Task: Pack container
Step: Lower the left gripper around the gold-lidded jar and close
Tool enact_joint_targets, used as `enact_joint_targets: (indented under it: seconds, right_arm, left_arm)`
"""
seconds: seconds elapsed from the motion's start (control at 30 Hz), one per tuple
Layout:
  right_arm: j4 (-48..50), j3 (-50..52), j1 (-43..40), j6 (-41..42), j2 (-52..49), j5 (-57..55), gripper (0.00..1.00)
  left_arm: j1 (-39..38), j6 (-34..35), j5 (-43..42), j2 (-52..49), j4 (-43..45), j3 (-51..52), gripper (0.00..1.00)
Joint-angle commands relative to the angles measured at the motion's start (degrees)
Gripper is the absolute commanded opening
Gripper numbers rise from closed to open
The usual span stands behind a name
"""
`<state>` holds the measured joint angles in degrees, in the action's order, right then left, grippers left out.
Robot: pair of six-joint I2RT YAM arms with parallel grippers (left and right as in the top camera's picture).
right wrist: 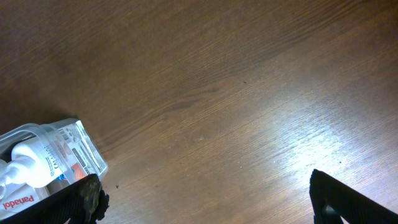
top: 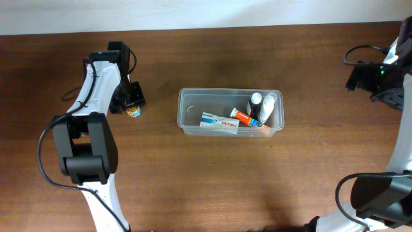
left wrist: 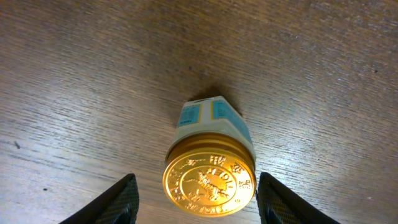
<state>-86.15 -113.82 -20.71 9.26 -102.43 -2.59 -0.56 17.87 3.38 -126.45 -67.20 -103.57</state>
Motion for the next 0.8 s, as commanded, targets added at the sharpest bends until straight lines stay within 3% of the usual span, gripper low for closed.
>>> enact_joint_targets:
  seconds: [0.0,0.77]
  right_arm:
    - [0.0,-0.3,-0.4,0.5,0.0,-0.7,0.98]
    - [0.0,-0.3,-0.4,0.5,0.0,-0.7,0.98]
  left_arm:
    - [0.2,0.5,-1.0,-0.1,1.1,0.8,0.61]
    - [0.2,-0.8,-1.1,-0.2,7.0,3.4,0.61]
